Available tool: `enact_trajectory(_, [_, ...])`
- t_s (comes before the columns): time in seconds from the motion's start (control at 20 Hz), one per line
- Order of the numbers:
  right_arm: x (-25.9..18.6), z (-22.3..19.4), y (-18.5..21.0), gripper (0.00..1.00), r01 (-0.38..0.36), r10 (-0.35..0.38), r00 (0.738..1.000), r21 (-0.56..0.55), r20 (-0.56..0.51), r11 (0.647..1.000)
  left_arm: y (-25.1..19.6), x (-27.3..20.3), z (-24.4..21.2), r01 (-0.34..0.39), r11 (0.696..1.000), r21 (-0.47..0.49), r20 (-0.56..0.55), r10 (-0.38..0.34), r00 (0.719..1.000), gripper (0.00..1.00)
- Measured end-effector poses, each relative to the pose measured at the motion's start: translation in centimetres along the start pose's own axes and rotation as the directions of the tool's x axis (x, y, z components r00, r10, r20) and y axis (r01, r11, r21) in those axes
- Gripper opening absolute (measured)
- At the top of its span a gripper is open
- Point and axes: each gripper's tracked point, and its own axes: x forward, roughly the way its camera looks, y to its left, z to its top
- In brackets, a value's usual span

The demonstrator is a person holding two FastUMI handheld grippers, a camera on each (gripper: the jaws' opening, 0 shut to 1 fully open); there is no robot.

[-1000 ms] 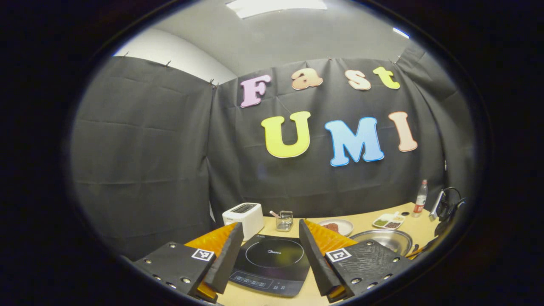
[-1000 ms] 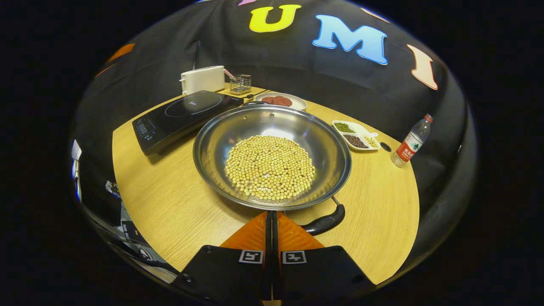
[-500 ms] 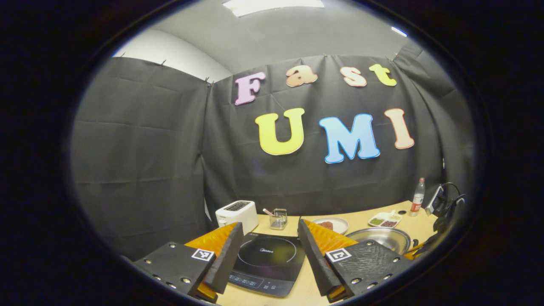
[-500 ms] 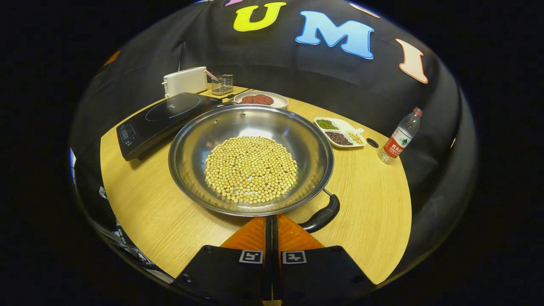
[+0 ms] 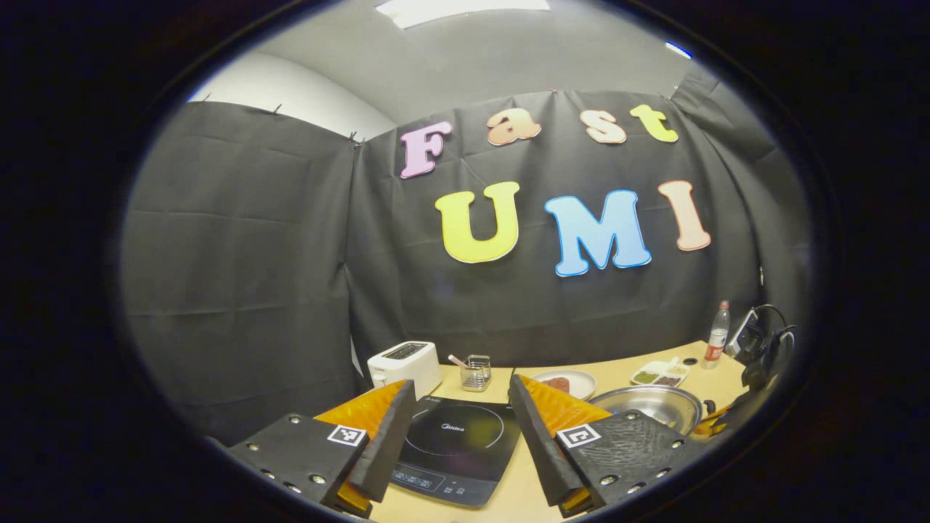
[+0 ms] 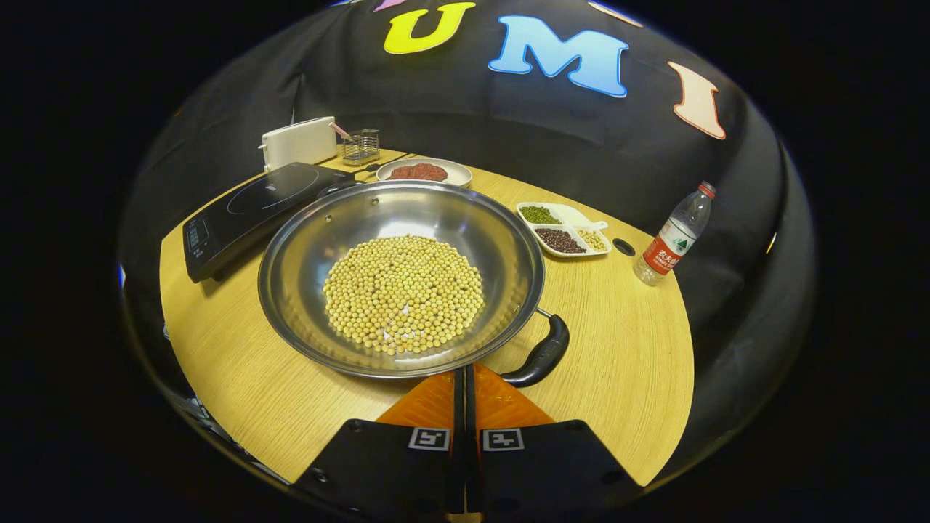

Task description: First push the handle of the pot to place it horizontally, then grasp the pot with both hands and set it on the induction cooktop.

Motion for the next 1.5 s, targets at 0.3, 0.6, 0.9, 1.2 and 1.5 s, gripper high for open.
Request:
enact_trajectory(0.3, [1.1, 0.3, -1.1, 0.02, -0.009, 0.009, 1.0, 0.031, 0.004, 0.999, -1.2, -0.1, -0.4, -0.002, 1.0, 0.012, -0.016, 0.003, 1.0, 0.77])
enact_trajectory(0.6, [2.1, 0.7, -2.3, 0.02, 0.007, -0.008, 1.0, 0.054, 0.013, 0.999, -2.2, -0.2, -0.6, -0.01, 1.0, 0.014, -0.024, 0.011, 1.0, 0.77])
enact_trajectory(0.9, [3.1, 1.6, -3.4, 0.03, 0.041, -0.043, 0.999, 0.07, 0.033, 0.997, -3.0, -0.2, -0.8, 0.002, 1.0, 0.014, -0.029, -0.001, 1.0, 0.77])
enact_trajectory(1.2, [2.2, 3.2, -4.9, 0.03, 0.078, -0.095, 0.991, 0.156, 0.099, 0.985, -4.7, 0.8, -1.7, 0.063, 0.998, 0.002, -0.045, -0.062, 0.997, 0.77])
enact_trajectory(1.5, [-2.0, 6.0, -5.1, 0.7, 0.085, -0.142, 0.962, 0.238, 0.234, 0.968, -7.3, 3.5, -3.2, 0.159, 0.987, -0.028, -0.057, -0.161, 0.985, 0.77])
